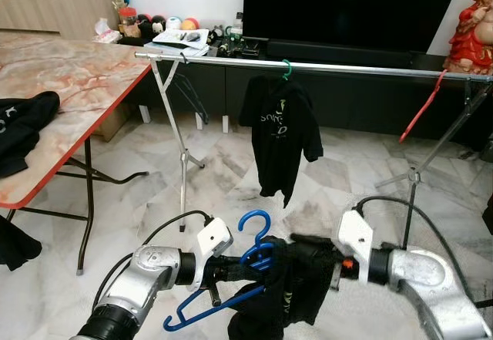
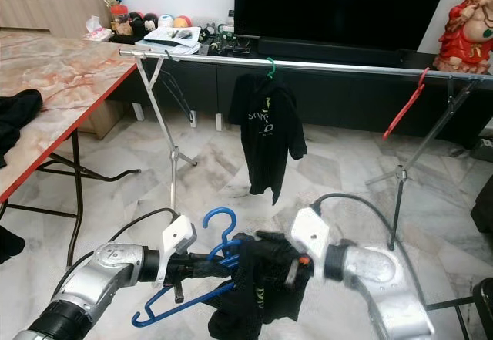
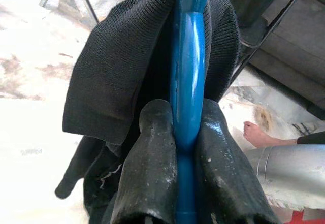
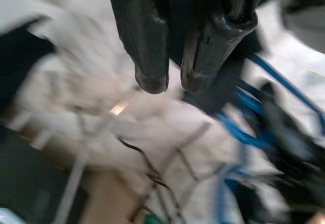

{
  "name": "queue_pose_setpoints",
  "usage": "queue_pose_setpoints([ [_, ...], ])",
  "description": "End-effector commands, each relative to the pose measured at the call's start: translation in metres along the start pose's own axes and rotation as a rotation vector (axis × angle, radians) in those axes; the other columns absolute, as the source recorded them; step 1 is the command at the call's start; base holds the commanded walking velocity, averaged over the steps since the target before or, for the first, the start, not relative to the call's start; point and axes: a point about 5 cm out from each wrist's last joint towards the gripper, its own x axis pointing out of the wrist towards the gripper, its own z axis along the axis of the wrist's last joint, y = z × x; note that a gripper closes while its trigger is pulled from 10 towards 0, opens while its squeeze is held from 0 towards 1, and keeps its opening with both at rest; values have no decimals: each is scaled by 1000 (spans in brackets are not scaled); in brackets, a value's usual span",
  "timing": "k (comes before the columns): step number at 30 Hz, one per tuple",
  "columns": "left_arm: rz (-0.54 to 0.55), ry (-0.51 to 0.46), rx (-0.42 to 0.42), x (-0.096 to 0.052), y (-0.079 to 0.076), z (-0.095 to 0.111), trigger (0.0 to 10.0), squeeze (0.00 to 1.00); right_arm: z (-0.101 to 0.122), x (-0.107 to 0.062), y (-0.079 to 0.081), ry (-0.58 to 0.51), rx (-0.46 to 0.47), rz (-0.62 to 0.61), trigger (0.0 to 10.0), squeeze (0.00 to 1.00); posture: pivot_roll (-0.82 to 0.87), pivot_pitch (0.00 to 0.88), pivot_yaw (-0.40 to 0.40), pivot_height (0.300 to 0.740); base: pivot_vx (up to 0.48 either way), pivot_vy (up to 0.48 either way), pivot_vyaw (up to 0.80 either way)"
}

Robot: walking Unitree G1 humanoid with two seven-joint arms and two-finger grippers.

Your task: Hang hanger

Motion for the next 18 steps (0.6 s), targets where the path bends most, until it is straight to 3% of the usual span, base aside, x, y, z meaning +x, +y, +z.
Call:
queue_pose_setpoints([
  [1, -13, -1, 18, -3, -1, 4, 0, 0, 0, -11, -12, 11, -20, -55, 10000, 0, 15, 50, -32, 740, 0, 0, 0],
  [3, -11, 12, 19, -11, 1, 2, 0, 0, -9, -32, -25, 85, -49, -102, 10000, 0, 13, 52, -32, 740, 0, 0, 0],
  [5, -9, 16, 20, -15, 1, 1, 0, 0, -14, -41, -28, 124, -63, -99, 10000, 0, 10, 53, -33, 740, 0, 0, 0],
  [10, -19, 25, 28, -26, 3, 3, 0, 0, -28, -60, -20, 160, -42, 35, 10000, 0, 10, 54, -33, 740, 0, 0, 0],
  [11, -30, 23, 32, -30, 3, 5, 0, 0, -34, -64, -15, 171, -15, 81, 10000, 792, 10, 54, -33, 740, 0, 0, 0],
  [13, -38, 19, 34, -32, 3, 7, 0, 0, -39, -67, -13, 189, -1, 102, 10000, 792, 10, 54, -33, 740, 0, 0, 0],
  [14, -51, 13, 37, -34, 3, 10, 0, 0, -45, -68, -10, 220, -9, 120, 10000, 976, 10, 54, -33, 740, 0, 0, 0],
  [16, -81, 5, 51, -38, 1, 16, 0, 0, -58, -69, -7, 297, -38, 135, 10000, 925, 10, 54, -33, 740, 0, 0, 0],
  [17, -91, 3, 56, -39, 1, 18, 0, 0, -61, -69, -6, 310, -48, 139, 10000, 353, 14, 53, -32, 740, 0, 0, 0],
  [18, -97, 2, 59, -39, 0, 19, 0, 0, -63, -69, -6, 309, -48, 138, 10000, 353, 16, 52, -33, 740, 0, 0, 0],
])
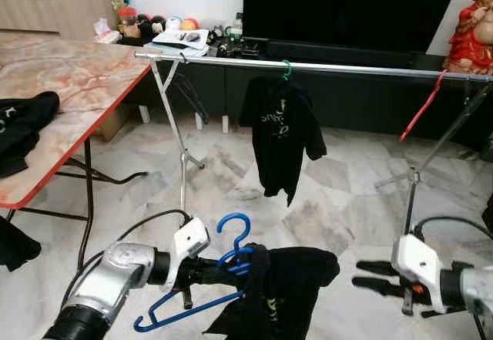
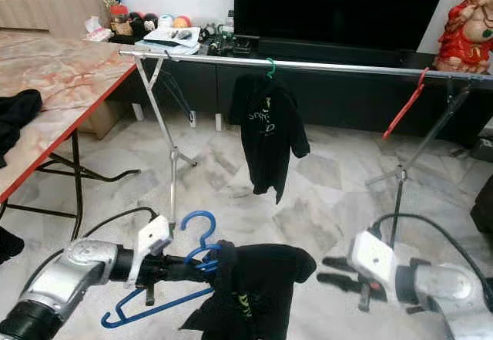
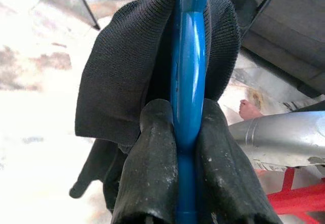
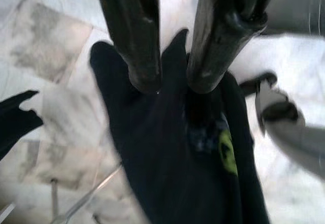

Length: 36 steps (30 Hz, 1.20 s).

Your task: Hang hanger

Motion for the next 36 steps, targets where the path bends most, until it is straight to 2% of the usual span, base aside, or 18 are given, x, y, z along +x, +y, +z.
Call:
queue_pose_setpoints([
  [1, -35, -47, 30, -2, -2, 13, 0, 0, -5, 0, 2, 23, -21, 5, 10000, 353, 16, 52, -33, 740, 0, 0, 0],
  [2, -45, -46, 38, -3, -3, 15, 0, 0, -7, 2, 2, 21, -18, 4, 10000, 0, 16, 52, -33, 740, 0, 0, 0],
  [11, -88, -67, 55, -5, -7, 25, 0, 0, -9, 6, 3, -12, -54, 7, 10000, 0, 18, 53, -34, 740, 0, 0, 0],
  [15, -107, -68, 68, -2, -10, 29, 0, 0, -10, 8, -3, -10, -108, -65, 10000, 0, 18, 48, -33, 740, 0, 0, 0],
  [24, -127, -79, 83, 3, -13, 35, 0, 0, -16, 20, -1, -26, -188, -105, 10000, 0, 21, 39, -34, 740, 0, 0, 0],
  [31, -136, -84, 88, 6, -14, 37, 0, 0, -20, 30, 7, -29, -191, -51, 10000, 0, 32, 35, -31, 740, 0, 0, 0],
  [36, -140, -86, 93, 8, -15, 40, 0, 0, -23, 36, -3, 12, -184, -138, 10000, 0, 34, 39, -32, 740, 0, 0, 0],
])
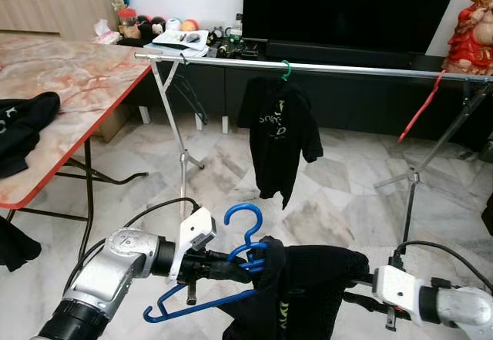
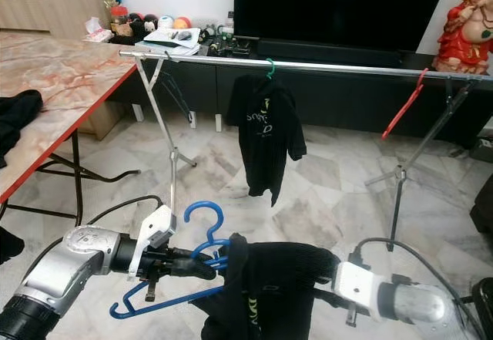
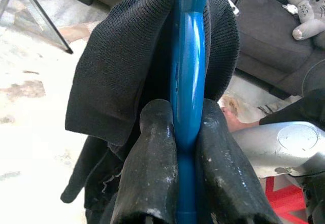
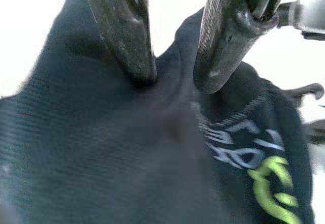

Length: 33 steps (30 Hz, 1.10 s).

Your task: Hang hanger

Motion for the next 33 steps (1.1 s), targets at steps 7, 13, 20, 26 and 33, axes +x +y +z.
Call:
queue_pose_setpoints([
  [7, -23, -36, 60, 3, -2, 16, 0, 0, -8, -2, -14, 38, 49, -157, 10000, 0, 37, 46, -34, 740, 0, 0, 0],
  [13, -8, 7, 44, 0, 0, 7, 0, 0, -17, -17, -2, 61, 95, -34, 10000, 973, 25, 52, -31, 740, 0, 0, 0],
  [20, -1, 30, 29, -1, 3, 1, 0, 0, -17, -42, 19, 56, 105, 158, 10000, 1000, 13, 58, -28, 740, 0, 0, 0],
  [26, -6, 32, 27, 0, 2, 0, 0, 0, -12, -51, -6, 55, 56, -26, 10000, 1000, 4, 61, -29, 740, 0, 0, 0],
  [33, -8, 28, 36, 1, 2, 3, 0, 0, -6, -44, -12, 20, 33, -76, 10000, 1000, 12, 63, -34, 740, 0, 0, 0],
])
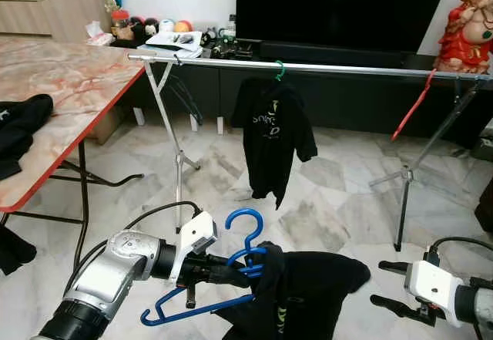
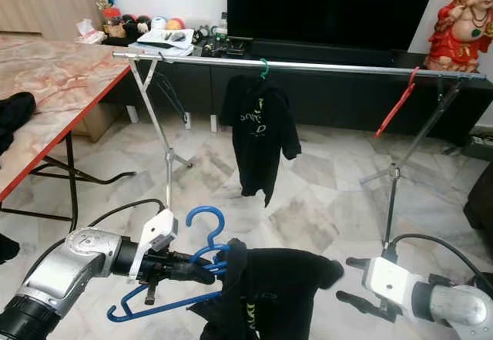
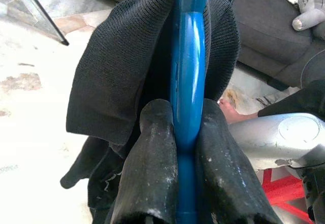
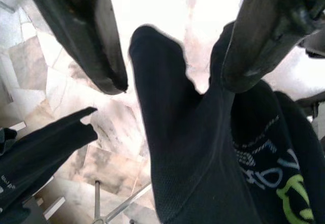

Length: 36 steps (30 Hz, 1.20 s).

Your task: Hang hanger

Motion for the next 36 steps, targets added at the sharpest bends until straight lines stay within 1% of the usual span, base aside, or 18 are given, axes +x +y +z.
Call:
queue_pose_setpoints([
  [1, -9, -4, 41, 1, 1, 8, 0, 0, 1, -1, -4, -9, -5, -24, 10000, 1000, 12, 63, -34, 740, 0, 0, 0],
  [3, -10, -4, 43, 1, 0, 8, 0, 0, 0, 1, -4, -6, 0, -29, 10000, 1000, 14, 64, -34, 740, 0, 0, 0],
  [7, -13, -3, 48, 0, 0, 9, 0, 0, -6, 7, 4, 26, 13, 29, 10000, 1000, 19, 67, -34, 740, 0, 0, 0],
  [8, -13, -3, 49, 0, 0, 10, 0, 0, -7, 8, 6, 29, 8, 43, 10000, 945, 19, 67, -34, 740, 0, 0, 0],
  [10, -17, -6, 56, 0, 0, 12, 0, 0, -7, 12, 8, 33, -1, 60, 10000, 0, 21, 68, -34, 740, 0, 0, 0],
  [15, -37, -15, 74, 3, -3, 18, 0, 0, -10, 21, 7, 72, -12, 52, 10000, 0, 25, 68, -35, 740, 0, 0, 0],
  [18, -59, -17, 84, 4, -6, 20, 0, 0, -9, 26, 7, 66, -9, 29, 10000, 0, 30, 67, -33, 740, 0, 0, 0],
  [22, -78, -11, 90, 4, -9, 21, 0, 0, -9, 29, 4, 69, -28, -24, 10000, 0, 30, 67, -33, 740, 0, 0, 0],
  [24, -85, -7, 91, 4, -10, 21, 0, 0, -10, 29, -1, 77, -27, -67, 10000, 0, 30, 67, -33, 740, 0, 0, 0],
  [31, -95, -12, 96, 7, -11, 23, 0, 0, -9, 33, 4, 49, 5, -29, 10000, 0, 31, 60, -34, 740, 0, 0, 0],
  [34, -99, -16, 99, 8, -12, 24, 0, 0, -8, 38, 9, 26, 35, -2, 10000, 0, 31, 60, -34, 740, 0, 0, 0],
  [36, -99, -18, 101, 8, -12, 25, 0, 0, -7, 41, 15, -2, 71, 37, 10000, 0, 31, 60, -34, 740, 0, 0, 0],
])
